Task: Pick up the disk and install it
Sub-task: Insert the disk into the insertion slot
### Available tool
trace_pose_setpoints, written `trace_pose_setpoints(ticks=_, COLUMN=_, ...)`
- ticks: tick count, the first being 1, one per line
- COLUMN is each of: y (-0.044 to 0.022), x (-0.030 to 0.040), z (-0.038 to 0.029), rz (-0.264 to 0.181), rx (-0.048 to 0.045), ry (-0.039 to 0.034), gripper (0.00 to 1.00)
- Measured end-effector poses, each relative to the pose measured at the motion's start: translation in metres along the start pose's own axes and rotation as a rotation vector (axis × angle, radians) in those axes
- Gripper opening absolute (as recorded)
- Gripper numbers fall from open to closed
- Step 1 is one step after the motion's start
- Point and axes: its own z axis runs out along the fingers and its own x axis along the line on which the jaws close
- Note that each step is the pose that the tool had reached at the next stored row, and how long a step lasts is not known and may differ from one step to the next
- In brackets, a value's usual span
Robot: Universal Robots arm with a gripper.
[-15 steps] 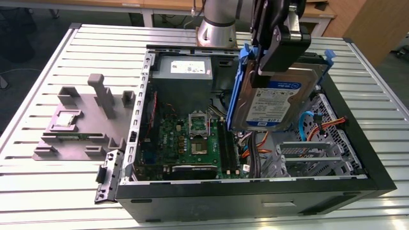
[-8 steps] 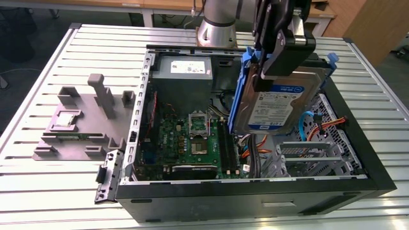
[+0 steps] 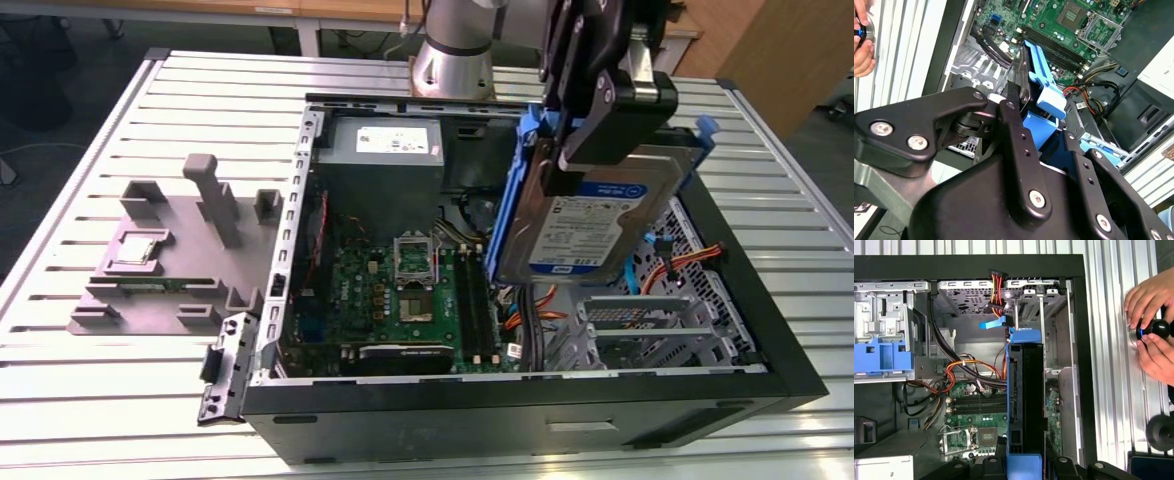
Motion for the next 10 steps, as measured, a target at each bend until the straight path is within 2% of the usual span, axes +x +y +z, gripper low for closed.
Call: trace_pose_setpoints(ticks=10, y=0.0027, x=-0.0077, z=0.0018, rz=0.0, rx=-0.0004, ry=-0.0073, gripper=0.37)
